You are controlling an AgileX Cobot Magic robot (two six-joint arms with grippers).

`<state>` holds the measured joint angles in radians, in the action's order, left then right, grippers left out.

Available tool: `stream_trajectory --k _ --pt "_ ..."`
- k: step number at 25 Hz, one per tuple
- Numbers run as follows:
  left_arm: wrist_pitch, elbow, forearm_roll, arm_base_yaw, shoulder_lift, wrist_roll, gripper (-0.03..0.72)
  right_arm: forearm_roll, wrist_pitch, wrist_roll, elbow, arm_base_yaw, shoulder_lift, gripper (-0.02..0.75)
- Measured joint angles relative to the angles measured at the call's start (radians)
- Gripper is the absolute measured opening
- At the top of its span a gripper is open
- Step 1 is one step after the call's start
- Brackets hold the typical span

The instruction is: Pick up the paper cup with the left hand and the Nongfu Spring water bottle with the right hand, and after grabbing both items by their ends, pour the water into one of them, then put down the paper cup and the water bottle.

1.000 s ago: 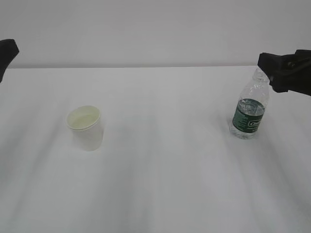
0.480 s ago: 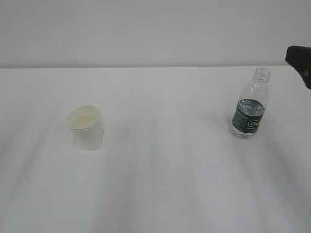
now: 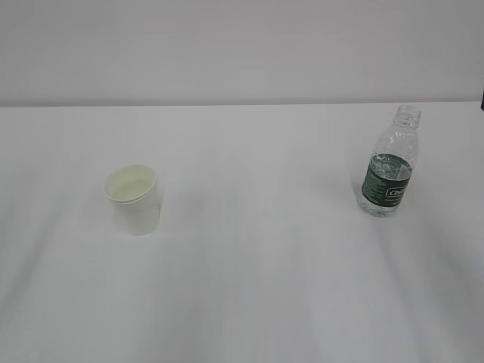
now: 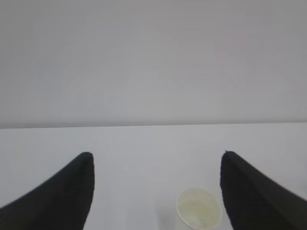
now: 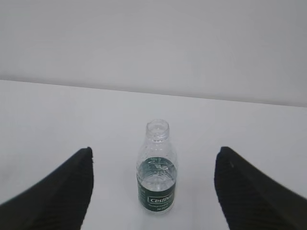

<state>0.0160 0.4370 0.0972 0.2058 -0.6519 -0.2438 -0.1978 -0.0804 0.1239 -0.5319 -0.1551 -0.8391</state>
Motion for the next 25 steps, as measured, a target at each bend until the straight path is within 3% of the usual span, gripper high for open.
stream_trajectory --k 18,25 --pt "-0.329 0.022 0.053 0.000 0.240 0.000 0.579 -0.016 -0.366 -0.001 0.000 0.000 0.361 0.587" --pt "-0.469 0.061 0.197 0.000 0.333 0.000 0.555 -0.016 -0.424 -0.001 -0.002 0.000 0.436 0.587"
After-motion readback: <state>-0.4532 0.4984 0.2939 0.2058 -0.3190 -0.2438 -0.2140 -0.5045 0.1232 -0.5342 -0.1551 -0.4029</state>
